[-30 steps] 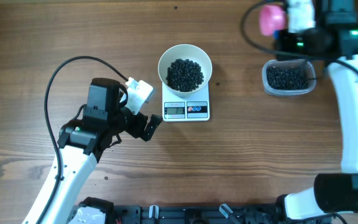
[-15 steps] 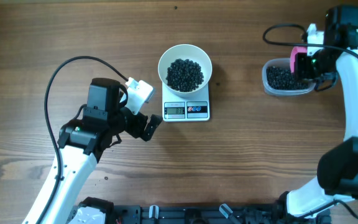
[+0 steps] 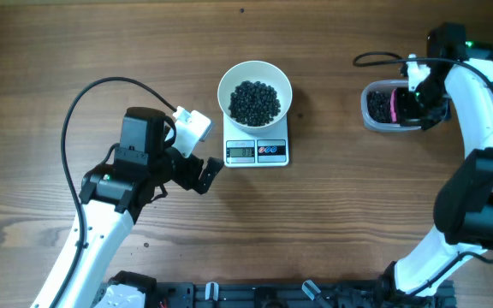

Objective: Scoop item into bowl and weigh 150g on scale
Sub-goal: 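Move pink scoop back into the bean tub and scoop beans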

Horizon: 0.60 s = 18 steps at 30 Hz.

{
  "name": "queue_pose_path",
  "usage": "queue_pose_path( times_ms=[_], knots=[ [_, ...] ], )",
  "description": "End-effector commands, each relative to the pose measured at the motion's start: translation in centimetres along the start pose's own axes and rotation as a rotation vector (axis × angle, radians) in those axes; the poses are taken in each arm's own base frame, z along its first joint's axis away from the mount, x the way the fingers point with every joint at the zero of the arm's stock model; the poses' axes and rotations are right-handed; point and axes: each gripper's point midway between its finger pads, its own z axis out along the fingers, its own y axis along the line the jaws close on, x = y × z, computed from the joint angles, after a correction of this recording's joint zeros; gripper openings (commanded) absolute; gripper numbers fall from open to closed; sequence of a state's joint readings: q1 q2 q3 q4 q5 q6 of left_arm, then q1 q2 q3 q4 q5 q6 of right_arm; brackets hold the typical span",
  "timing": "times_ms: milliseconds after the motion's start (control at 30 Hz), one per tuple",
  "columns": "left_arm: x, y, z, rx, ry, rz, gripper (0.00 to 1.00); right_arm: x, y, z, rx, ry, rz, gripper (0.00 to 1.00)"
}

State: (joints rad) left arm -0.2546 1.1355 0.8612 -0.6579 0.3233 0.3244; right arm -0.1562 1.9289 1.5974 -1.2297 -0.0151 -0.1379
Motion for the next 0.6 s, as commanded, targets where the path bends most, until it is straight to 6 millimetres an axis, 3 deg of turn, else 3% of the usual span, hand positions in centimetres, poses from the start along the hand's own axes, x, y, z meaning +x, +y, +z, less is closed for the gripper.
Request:
queue_pose_path(
  times_ms=[0,367,567],
  knots=[
    [0.4,-0.4,0.4,0.021,0.01,-0.001,1.0,-0.5,1.7,1.2,-0.1,0.003,-0.021,0.04],
    [0.4,-0.4,0.4,0.021,0.01,-0.001,1.0,-0.6,4.3,0.9,-0.254,-0.014,-0.068,0.04],
    [0.4,-0.4,0.4,0.021,0.01,-0.001,1.0,0.5,4.4,0.8,-0.273,0.026,-0.07,0.04]
  ],
)
